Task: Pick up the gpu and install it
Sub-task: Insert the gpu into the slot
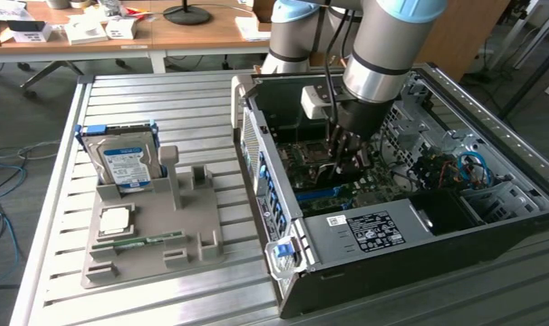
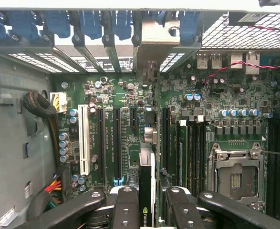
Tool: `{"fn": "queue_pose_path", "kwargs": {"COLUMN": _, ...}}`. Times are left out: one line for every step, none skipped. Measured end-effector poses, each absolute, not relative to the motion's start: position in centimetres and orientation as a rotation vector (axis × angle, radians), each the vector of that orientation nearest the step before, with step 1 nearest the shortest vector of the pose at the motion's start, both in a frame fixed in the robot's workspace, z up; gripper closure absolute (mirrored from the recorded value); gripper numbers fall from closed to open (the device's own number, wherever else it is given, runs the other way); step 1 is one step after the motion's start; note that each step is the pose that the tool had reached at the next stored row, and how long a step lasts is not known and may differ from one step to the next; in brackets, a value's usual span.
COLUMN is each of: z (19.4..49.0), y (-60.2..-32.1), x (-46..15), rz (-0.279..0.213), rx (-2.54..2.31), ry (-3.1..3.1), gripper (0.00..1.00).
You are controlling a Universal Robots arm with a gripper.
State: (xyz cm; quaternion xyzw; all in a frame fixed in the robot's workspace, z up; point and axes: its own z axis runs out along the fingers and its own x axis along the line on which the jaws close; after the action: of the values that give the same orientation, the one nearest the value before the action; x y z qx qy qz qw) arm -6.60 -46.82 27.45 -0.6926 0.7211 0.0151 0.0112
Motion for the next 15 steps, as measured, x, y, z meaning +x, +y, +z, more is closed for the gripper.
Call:
{"fn": "queue_pose_path", "kwargs": {"z": 27.44, "y": -46.82, "x": -6.61, "rz": 0.047, "rx": -2.16, "ry": 2.249, "gripper": 0.74}}
{"fn": "queue_pose_path", "kwargs": {"z": 27.44, "y": -46.82, "x": -6.61, "rz": 0.047, "rx": -2.16, "ry": 2.249, "gripper": 0.74}}
{"fn": "queue_pose_path", "kwargs": {"z": 27.44, "y": -46.82, "x": -6.61, "rz": 0.047, "rx": -2.16, "ry": 2.249, "gripper": 0.74}}
{"fn": "queue_pose_path", "kwargs": {"z": 27.43, "y": -46.82, "x": -6.61, "rz": 0.047, "rx": -2.16, "ry": 2.249, "gripper": 0.74}}
{"fn": "queue_pose_path", "kwargs": {"z": 27.41, "y": -46.82, "x": -6.61, "rz": 0.047, "rx": -2.16, "ry": 2.249, "gripper": 0.74}}
{"fn": "queue_pose_path", "kwargs": {"z": 27.35, "y": -46.82, "x": -6.61, "rz": 0.048, "rx": -2.16, "ry": 2.249, "gripper": 0.74}}
{"fn": "queue_pose_path", "kwargs": {"z": 27.33, "y": -46.82, "x": -6.62, "rz": 0.047, "rx": -2.16, "ry": 2.249, "gripper": 0.74}}
{"fn": "queue_pose_path", "kwargs": {"z": 27.32, "y": -46.82, "x": -6.62, "rz": 0.047, "rx": -2.16, "ry": 2.249, "gripper": 0.74}}
{"fn": "queue_pose_path", "kwargs": {"z": 27.31, "y": -46.82, "x": -6.62, "rz": 0.047, "rx": -2.161, "ry": 2.249, "gripper": 0.74}}
{"fn": "queue_pose_path", "kwargs": {"z": 27.31, "y": -46.82, "x": -6.62, "rz": 0.047, "rx": -2.161, "ry": 2.249, "gripper": 0.74}}
{"fn": "queue_pose_path", "kwargs": {"z": 27.3, "y": -46.82, "x": -6.62, "rz": 0.047, "rx": -2.161, "ry": 2.249, "gripper": 0.74}}
{"fn": "queue_pose_path", "kwargs": {"z": 27.3, "y": -46.82, "x": -6.62, "rz": 0.047, "rx": -2.16, "ry": 2.249, "gripper": 0.74}}
{"fn": "queue_pose_path", "kwargs": {"z": 27.3, "y": -46.82, "x": -6.62, "rz": 0.047, "rx": -2.16, "ry": 2.249, "gripper": 0.74}}
{"fn": "queue_pose_path", "kwargs": {"z": 27.25, "y": -46.82, "x": -6.62, "rz": 0.047, "rx": -2.16, "ry": 2.249, "gripper": 0.74}}
{"fn": "queue_pose_path", "kwargs": {"z": 27.17, "y": -46.81, "x": -6.61, "rz": 0.048, "rx": -2.16, "ry": 2.249, "gripper": 0.74}}
